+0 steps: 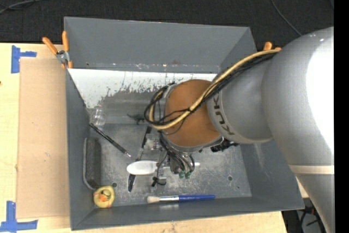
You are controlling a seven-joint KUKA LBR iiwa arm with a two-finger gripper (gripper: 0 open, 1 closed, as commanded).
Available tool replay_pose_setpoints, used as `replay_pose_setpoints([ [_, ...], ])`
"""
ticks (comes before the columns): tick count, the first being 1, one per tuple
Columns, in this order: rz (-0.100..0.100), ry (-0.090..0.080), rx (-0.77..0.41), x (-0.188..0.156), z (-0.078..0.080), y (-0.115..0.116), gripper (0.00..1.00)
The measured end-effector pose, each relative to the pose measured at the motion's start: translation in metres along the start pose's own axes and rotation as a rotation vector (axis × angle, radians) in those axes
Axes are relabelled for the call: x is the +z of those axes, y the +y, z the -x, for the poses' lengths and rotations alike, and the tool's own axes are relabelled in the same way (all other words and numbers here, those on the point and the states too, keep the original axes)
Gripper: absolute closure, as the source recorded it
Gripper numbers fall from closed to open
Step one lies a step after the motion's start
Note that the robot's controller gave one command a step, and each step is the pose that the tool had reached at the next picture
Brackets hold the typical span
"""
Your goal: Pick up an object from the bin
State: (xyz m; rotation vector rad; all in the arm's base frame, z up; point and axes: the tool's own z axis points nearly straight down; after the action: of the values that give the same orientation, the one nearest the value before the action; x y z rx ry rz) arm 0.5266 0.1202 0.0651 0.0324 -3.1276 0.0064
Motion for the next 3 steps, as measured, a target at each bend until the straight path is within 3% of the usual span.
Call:
replay_pose_setpoints([
  [1, 0.009, -0.025, -0.114, -0.055, -0.019, -0.008, 0.00],
  [2, 0.003, 0.000, -0.023, -0.011, -0.006, 0.000, 0.00],
  [3, 0.008, -0.026, -0.089, -0.004, -0.032, -0.021, 0.00],
])
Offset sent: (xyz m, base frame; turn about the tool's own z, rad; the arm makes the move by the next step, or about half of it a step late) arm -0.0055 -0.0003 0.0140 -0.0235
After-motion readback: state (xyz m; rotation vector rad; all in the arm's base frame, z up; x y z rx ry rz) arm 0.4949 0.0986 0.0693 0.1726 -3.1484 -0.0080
